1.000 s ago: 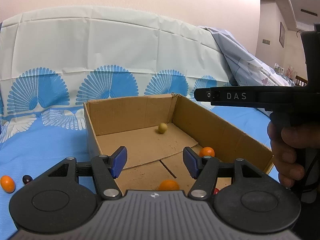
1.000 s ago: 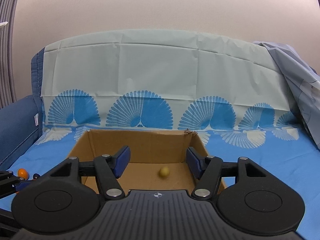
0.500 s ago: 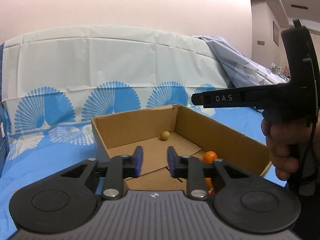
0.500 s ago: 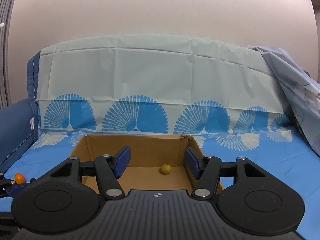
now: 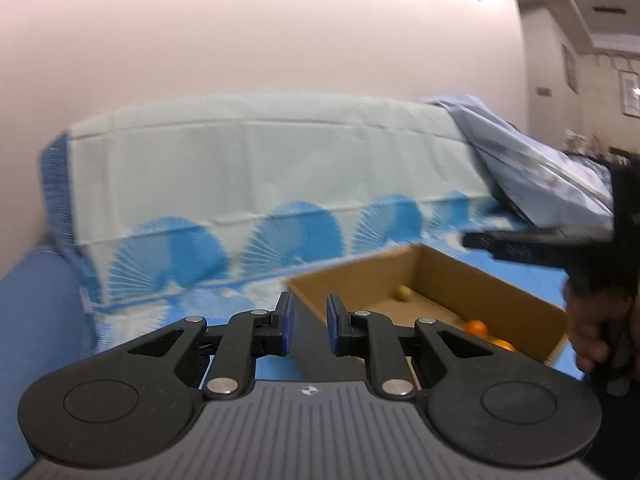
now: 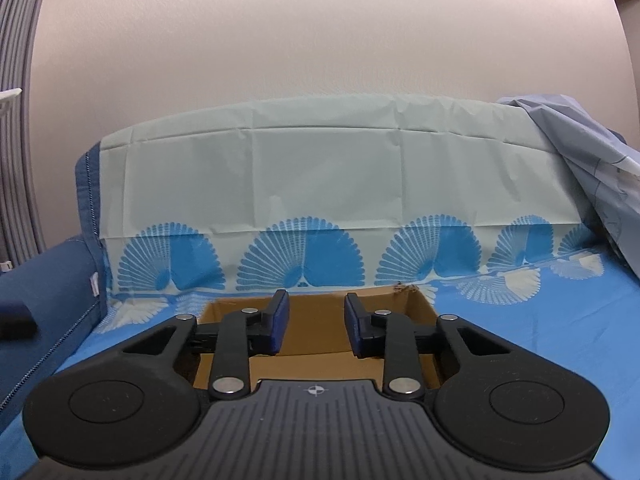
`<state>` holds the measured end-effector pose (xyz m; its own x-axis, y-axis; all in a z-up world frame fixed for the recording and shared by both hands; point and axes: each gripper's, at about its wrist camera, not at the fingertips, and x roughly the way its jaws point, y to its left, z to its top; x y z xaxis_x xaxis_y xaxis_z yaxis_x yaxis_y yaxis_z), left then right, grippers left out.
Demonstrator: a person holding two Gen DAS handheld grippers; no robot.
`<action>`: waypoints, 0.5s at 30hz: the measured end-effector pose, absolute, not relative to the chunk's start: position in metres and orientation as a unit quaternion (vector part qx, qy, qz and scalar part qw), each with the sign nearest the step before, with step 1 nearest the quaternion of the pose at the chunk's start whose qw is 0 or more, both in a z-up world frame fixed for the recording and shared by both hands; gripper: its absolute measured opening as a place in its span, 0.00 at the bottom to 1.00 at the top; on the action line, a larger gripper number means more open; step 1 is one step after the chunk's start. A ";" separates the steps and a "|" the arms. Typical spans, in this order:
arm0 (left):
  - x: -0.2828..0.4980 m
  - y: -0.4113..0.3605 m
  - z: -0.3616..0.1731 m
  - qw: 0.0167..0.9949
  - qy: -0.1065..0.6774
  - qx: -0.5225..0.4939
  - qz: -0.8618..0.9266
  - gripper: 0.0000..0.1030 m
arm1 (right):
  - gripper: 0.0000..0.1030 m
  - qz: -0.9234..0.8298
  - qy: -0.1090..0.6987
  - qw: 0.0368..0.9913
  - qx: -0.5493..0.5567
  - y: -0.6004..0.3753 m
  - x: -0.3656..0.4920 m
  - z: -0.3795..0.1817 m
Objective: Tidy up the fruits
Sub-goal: 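Move both open tools back toward the fruit cluster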
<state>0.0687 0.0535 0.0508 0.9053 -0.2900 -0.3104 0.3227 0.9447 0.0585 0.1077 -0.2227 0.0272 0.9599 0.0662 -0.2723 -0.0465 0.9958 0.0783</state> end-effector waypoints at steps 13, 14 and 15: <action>0.034 0.163 0.049 0.977 0.140 -0.151 -0.055 0.20 | 0.19 0.085 0.138 0.986 0.033 -0.193 0.100 0.028; 0.032 0.165 0.050 0.977 0.140 -0.152 -0.055 0.20 | 0.19 0.094 0.138 0.986 0.025 -0.185 0.098 0.027; 0.032 0.164 0.052 0.977 0.142 -0.148 -0.056 0.21 | 0.19 0.107 0.139 0.984 0.014 -0.176 0.096 0.026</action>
<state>0.0320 0.1645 0.0518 0.9535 -0.1508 -0.2608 0.0669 0.9501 -0.3045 0.0965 -0.1760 0.0258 0.9385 0.2146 -0.2705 -0.2067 0.9767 0.0578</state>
